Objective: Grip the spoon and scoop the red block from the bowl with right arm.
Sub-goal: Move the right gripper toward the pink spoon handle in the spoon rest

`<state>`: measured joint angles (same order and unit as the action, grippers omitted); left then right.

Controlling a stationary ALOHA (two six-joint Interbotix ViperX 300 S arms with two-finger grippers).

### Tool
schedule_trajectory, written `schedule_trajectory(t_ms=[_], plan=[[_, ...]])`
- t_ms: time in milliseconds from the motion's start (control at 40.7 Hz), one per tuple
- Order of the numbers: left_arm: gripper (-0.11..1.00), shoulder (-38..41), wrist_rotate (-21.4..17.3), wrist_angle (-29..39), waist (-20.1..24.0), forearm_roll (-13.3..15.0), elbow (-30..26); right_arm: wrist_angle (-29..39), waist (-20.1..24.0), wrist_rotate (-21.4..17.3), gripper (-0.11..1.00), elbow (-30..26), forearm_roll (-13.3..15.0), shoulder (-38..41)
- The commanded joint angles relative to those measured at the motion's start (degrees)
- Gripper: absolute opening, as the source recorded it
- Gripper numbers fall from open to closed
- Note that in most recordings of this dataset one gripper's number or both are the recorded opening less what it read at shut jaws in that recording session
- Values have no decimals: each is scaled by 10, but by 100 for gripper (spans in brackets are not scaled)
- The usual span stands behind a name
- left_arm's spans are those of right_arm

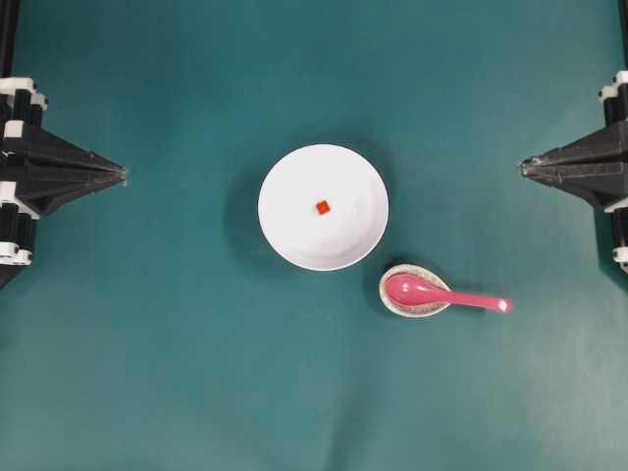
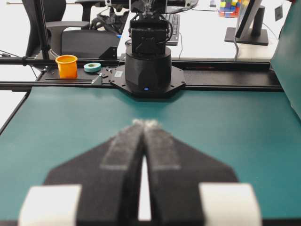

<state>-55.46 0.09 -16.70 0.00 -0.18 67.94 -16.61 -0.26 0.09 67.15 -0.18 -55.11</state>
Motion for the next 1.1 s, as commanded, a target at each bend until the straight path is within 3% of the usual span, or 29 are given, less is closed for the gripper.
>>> schedule_trajectory(t_ms=[0,172,491,638,712,859,908,1031,1080], plan=[[0,5,-4,12,0,-6,-20,-2,2,-11,0,-12,-2,3],[0,6,17,36,0,-6,-22,42,2,-16,0,-46,-18,12],[0,4,18,37,0,-6,-22,47,2,-18,0,-58,-35,12],[0,3,18,37,0,-6,-22,48,2,-33,1,-60,-55,14],[0,3,18,39,0,-6,-22,53,2,-47,9,-60,-61,18],[0,2,18,47,0,-6,-22,67,9,-74,46,-57,-63,36],[0,2,18,50,0,-6,-22,65,18,-77,53,-56,-63,46],[0,1,18,52,0,-6,-22,63,47,-79,52,-54,-69,78],[0,1,18,52,0,-6,-22,61,63,-79,51,-54,-83,101]])
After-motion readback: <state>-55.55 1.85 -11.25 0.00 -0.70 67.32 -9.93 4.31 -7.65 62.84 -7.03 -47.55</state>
